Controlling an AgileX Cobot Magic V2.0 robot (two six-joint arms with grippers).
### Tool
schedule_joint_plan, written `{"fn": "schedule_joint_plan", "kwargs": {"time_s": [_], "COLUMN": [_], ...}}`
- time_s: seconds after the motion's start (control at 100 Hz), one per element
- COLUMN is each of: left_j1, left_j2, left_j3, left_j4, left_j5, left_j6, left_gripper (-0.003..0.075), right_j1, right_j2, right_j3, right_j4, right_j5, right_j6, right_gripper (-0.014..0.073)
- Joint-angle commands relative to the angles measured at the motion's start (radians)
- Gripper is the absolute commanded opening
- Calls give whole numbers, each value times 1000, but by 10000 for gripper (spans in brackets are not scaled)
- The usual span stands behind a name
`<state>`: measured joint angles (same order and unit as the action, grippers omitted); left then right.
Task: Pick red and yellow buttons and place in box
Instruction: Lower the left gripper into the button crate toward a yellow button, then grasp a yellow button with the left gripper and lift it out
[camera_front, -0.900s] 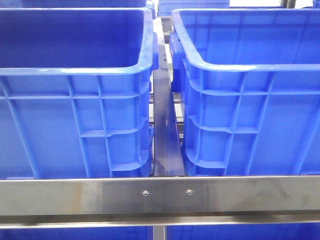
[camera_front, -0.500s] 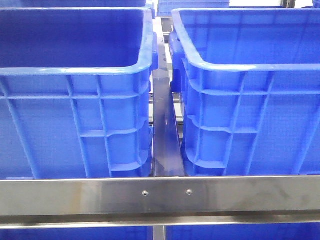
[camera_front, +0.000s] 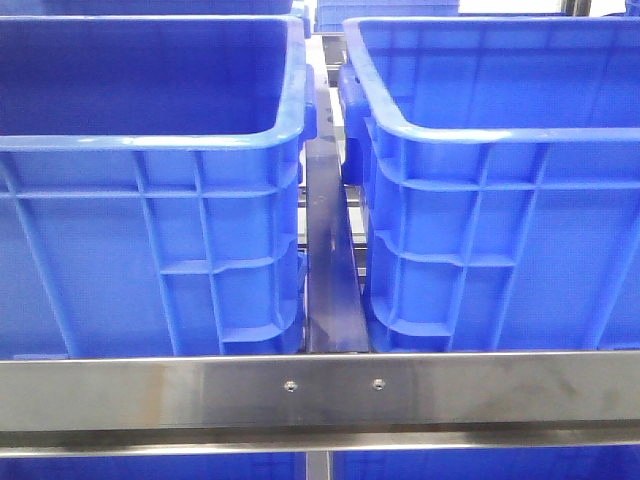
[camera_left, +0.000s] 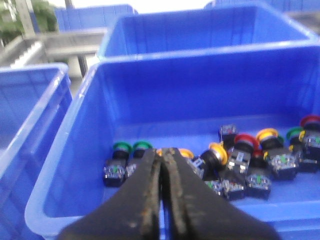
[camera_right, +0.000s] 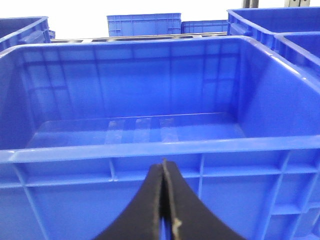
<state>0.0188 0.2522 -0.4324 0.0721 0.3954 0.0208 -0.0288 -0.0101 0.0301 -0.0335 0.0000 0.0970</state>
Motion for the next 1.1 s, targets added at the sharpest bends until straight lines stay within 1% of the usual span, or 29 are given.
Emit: {"fn": "schedule_joint_plan", "kwargs": {"time_s": [0.0,0.07,0.11,0.16,0.19,0.21,0.26,0.28,0.31,0.33,0.38,0.46,0.53,0.7,0.77,0.87,0.9,1.02,1.09], "left_j1": [1,1,1,1,1,1,1,1,1,1,-5,-23,-53,-121,-138,-147,-147,-147,-147], "left_j2": [126,220,269,338,388,417,484,512,550,577,634,731,816,1023,1098,1190,1213,1290,1326], "left_j3": [-111,-172,-203,-251,-275,-293,-333,-350,-373,-391,-435,-507,-580,-764,-832,-907,-925,-972,-984], "left_j4": [-1,-1,-1,-3,-8,-12,-22,-22,-22,-22,-22,-22,-22,-22,-22,-22,-22,-13,-13], "left_j5": [-5,37,70,102,116,127,148,157,170,180,208,259,317,496,560,653,678,688,686], "left_j6": [-5,-5,-5,-5,-5,-5,-5,-5,-5,-5,-5,1,37,221,299,461,486,512,557], "left_gripper": [-18,13,64,150,223,255,379,407,472,504,549,556,556,556,556,556,556,556,556], "right_j1": [-1,-1,-1,-1,-1,-1,-1,-1,-1,-1,-1,-1,-1,-1,-1,-1,-1,-1,-1], "right_j2": [-24,-24,-24,-24,-24,-24,-24,-24,-24,-24,-24,-24,-24,-24,-24,-24,-24,-24,-24], "right_j3": [-18,-18,-18,-18,-18,-18,-18,-18,-18,-18,-18,-18,-18,-18,-18,-18,-18,-18,-18], "right_j4": [-9,-9,-9,-9,-9,-9,-9,-9,-9,-9,-9,-9,-9,-9,-9,-9,-9,-9,-9], "right_j5": [-77,-77,-77,-77,-77,-77,-77,-77,-77,-77,-77,-77,-77,-77,-77,-77,-77,-77,-77], "right_j6": [-3,-3,-3,-3,-3,-3,-3,-3,-3,-3,-3,-3,-3,-3,-3,-3,-3,-3,-3], "right_gripper": [-60,-60,-60,-60,-60,-60,-60,-60,-60,-60,-60,-60,-60,-60,-60,-60,-60,-60,-60]}}
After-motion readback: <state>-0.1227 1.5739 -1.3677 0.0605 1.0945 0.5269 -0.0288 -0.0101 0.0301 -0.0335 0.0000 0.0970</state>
